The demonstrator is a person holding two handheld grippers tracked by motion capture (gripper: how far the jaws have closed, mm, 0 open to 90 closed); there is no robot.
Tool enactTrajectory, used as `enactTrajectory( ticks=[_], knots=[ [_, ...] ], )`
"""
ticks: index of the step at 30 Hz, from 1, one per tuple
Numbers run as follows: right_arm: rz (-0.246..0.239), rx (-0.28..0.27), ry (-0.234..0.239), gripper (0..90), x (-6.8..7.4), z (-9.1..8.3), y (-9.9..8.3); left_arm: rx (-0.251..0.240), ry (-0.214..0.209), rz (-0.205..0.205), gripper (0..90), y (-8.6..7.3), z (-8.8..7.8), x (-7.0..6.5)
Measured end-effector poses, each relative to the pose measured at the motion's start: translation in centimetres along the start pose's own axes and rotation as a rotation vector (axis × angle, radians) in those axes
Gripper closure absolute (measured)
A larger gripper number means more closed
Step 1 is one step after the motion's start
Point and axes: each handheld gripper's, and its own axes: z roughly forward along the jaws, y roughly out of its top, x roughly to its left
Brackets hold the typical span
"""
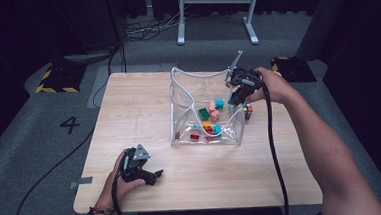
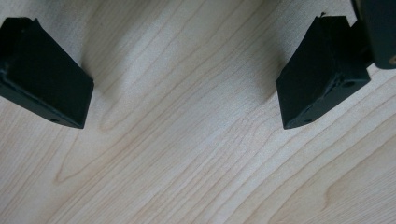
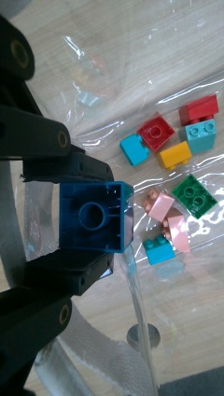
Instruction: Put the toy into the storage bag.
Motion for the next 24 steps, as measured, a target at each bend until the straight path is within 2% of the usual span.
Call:
enactTrajectory(
  ticks=[4, 6, 9, 10, 13, 17, 20, 24],
  knots=[
    [0.008, -0.013, 0.006, 59.1, 0.0, 0.0, -0.1, -0.002, 0.002, -0.002, 4.0, 0.0, 0.0, 0.0],
    [-0.004, -0.034, 0.011, 58.0, -0.1, 0.0, -0.1, -0.002, 0.002, 0.0, 4.0, 0.0, 0.0, 0.0],
    [0.006, -0.07, 0.011, 55.1, -0.1, -0.1, -0.3, -0.002, 0.002, 0.0, 4.0, 0.0, 0.0, 0.0],
    [-0.04, -0.107, 0.009, 55.1, -0.4, 0.0, -0.3, -0.002, 0.002, 0.0, 4.0, 0.0, 0.0, 0.0],
    [-0.04, -0.14, 0.022, 54.7, -0.3, -0.1, -0.6, -0.002, -0.002, -0.006, 4.0, 0.0, 0.0, 0.0],
    [-0.02, -0.174, 0.028, 54.2, -0.3, -0.1, -0.9, -0.001, 0.001, -0.002, 4.0, 0.0, 0.0, 0.0],
    [-0.02, -0.204, -0.004, 51.6, -0.2, -0.3, -1.2, -0.002, 0.002, -0.008, 4.0, 0.0, 0.0, -0.1],
    [0.0, -0.258, -0.009, 49.1, 0.0, -0.6, -1.7, -0.001, 0.001, -0.007, 4.0, 0.0, 0.0, 0.0]
  ],
)
